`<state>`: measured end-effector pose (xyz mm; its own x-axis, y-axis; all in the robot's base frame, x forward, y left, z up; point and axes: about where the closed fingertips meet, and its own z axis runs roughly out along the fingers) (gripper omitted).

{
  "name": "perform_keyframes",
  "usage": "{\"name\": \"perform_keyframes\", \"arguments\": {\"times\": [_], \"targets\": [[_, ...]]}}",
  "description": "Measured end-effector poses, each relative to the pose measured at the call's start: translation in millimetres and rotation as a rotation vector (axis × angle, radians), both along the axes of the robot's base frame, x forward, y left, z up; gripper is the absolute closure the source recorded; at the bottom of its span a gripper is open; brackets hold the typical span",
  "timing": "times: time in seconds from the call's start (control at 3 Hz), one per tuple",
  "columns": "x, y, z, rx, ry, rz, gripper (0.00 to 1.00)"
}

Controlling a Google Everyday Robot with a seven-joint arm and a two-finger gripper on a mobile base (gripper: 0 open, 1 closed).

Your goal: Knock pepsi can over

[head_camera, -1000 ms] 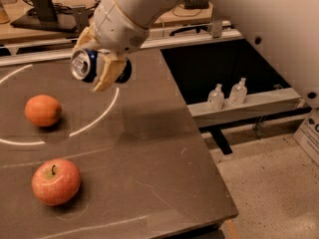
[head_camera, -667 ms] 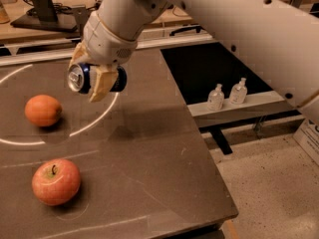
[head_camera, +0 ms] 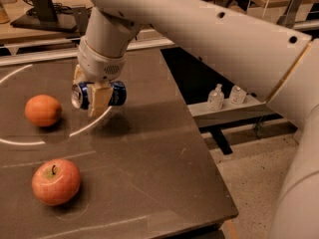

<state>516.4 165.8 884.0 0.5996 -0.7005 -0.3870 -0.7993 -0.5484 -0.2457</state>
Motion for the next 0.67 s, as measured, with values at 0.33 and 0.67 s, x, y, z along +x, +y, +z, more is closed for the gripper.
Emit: {"name": "perform_keyframes", "arguments": {"times": [0.33,0.67], "targets": [[3,-5,-17,-0.062,0.014,-0.062,0.62],[5,-13,-29,-0.103,0.026,-0.119,0.38]]}}
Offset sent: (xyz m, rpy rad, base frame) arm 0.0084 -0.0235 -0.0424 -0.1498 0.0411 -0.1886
